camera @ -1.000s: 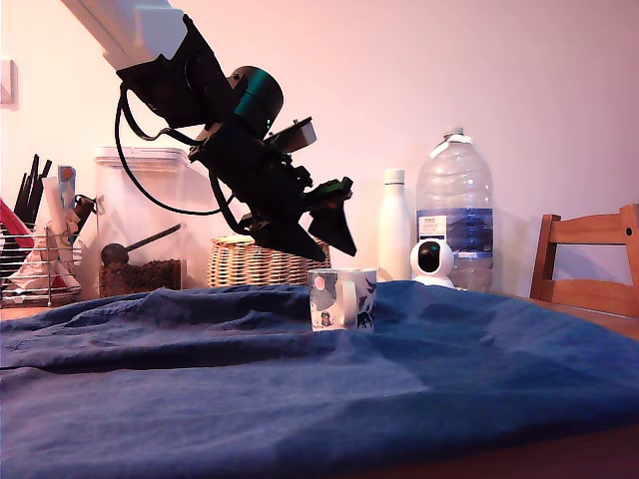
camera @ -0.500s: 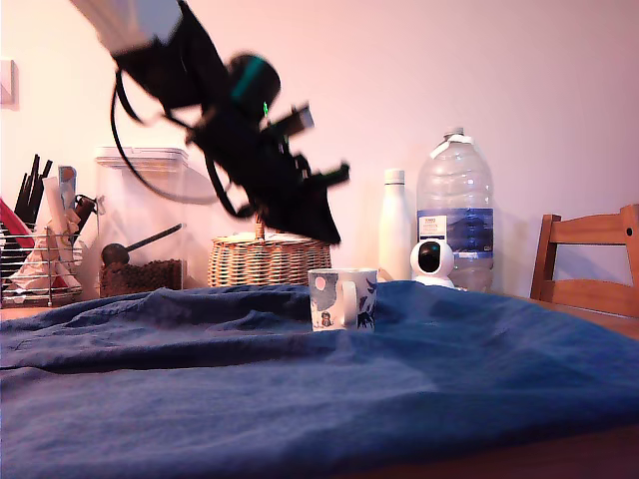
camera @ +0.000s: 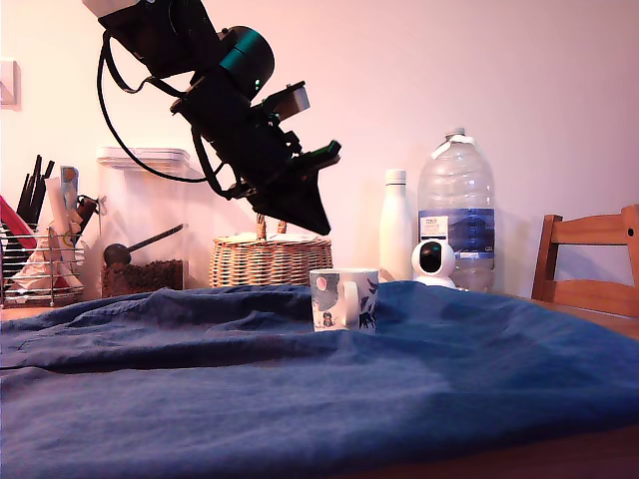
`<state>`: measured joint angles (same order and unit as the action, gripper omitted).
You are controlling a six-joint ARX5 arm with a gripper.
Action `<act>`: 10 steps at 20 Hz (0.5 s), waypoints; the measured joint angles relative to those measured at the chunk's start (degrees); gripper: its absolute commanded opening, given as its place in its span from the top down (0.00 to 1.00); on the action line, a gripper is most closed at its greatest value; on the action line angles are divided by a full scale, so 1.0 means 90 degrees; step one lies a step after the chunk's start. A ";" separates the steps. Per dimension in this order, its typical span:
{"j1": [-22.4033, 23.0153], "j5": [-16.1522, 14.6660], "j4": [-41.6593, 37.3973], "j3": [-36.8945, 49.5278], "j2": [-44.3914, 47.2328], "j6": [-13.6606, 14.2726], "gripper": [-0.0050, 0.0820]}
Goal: Pick up the coffee capsules on the table and drop them inside the coffee cup
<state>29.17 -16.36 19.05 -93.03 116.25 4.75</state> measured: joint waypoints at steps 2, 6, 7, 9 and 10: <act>0.0000 0.0032 0.0017 0.0012 -0.0109 0.0000 0.97; -0.0090 0.0044 -0.0172 0.0449 -0.0818 0.0073 0.97; -0.0129 0.0044 -0.0287 0.0656 -0.1030 0.0085 0.97; -0.0272 0.0044 -0.0539 0.1146 -0.1394 0.0090 0.97; -0.0379 0.0044 -0.0636 0.1399 -0.1535 0.0090 0.97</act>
<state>25.76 -15.97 13.32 -80.44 102.43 5.56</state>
